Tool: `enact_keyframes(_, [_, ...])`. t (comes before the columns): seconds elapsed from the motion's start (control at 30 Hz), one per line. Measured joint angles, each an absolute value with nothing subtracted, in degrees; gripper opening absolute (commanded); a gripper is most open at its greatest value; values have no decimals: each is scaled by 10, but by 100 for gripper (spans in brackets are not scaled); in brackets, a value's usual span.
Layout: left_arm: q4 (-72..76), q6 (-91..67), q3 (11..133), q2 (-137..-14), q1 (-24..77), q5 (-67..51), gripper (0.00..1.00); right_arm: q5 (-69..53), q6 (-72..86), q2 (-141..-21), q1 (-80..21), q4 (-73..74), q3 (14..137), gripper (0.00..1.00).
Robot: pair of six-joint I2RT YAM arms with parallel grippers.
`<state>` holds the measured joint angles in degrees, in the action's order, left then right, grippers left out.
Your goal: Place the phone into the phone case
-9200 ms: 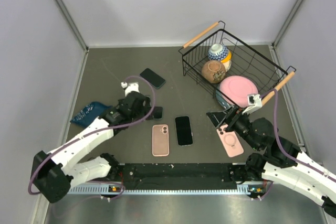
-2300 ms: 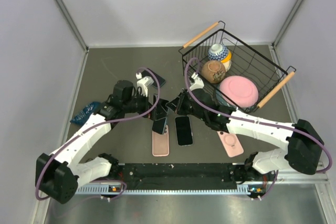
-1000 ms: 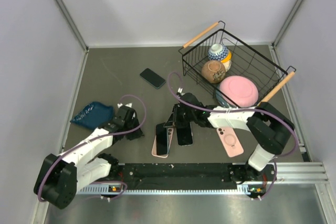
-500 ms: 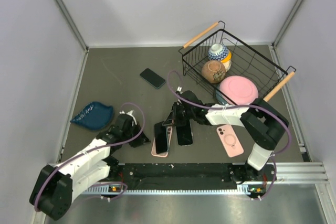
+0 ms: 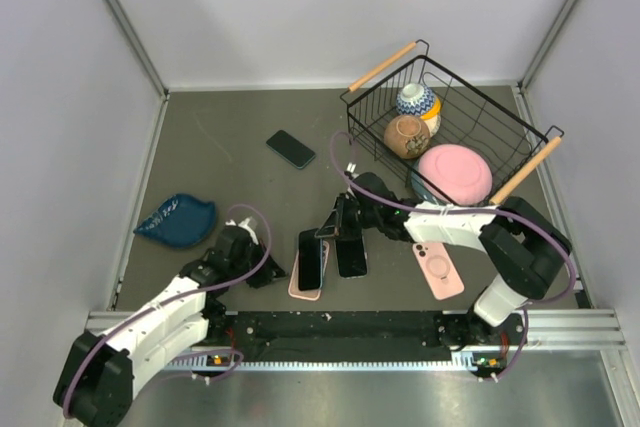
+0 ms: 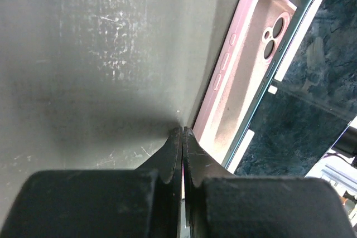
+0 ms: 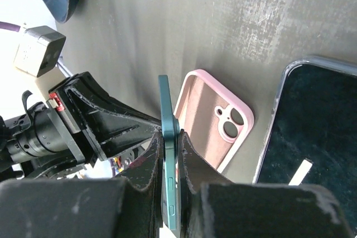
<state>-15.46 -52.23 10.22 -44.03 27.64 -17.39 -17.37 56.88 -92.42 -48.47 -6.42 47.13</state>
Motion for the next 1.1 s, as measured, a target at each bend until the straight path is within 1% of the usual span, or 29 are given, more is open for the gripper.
enact_keyframes(0.2, [-163, -536, 84, -400, 279, -179, 0, -168, 579, -915, -484, -67, 457, 0])
enact_keyframes(0.43, [-164, -548, 72, -381, 279, -187, 0, -151, 597, -915, -484, -72, 419, 0])
enact_keyframes(0.77, [-162, -559, 60, -361, 282, -193, 0, -156, 617, -932, -483, -140, 397, 0])
enact_keyframes(1.1, [-118, -581, 43, -368, 290, -205, 0, -171, 634, -973, -486, -205, 398, 0])
